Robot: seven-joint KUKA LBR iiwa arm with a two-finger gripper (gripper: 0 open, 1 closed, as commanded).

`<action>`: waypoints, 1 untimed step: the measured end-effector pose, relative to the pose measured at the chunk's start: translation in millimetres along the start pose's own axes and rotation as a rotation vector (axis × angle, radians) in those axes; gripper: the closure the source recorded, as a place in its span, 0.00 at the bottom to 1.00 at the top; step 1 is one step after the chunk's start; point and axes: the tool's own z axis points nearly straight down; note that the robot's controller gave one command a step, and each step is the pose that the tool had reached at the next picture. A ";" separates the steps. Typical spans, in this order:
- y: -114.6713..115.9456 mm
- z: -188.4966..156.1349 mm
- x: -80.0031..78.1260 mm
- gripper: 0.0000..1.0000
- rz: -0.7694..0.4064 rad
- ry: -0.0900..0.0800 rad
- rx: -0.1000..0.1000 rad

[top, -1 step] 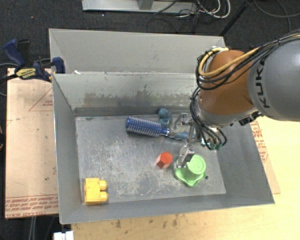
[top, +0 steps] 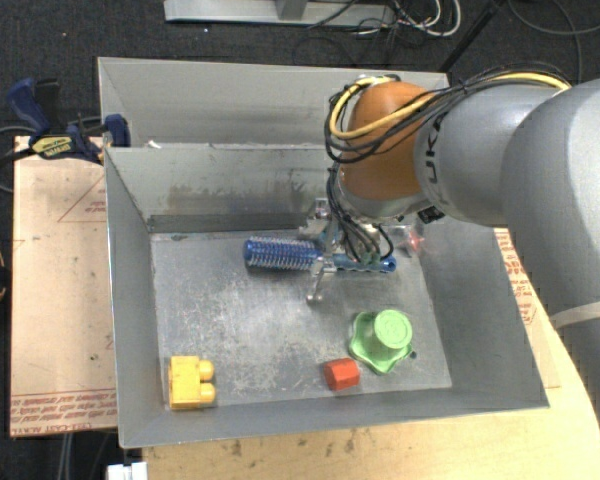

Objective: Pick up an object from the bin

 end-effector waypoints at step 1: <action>10.7 -18.9 6.6 0.00 0.124 0.007 0.001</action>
Offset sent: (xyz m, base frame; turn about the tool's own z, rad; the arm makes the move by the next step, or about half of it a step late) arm -0.0074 0.0097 0.0181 0.1265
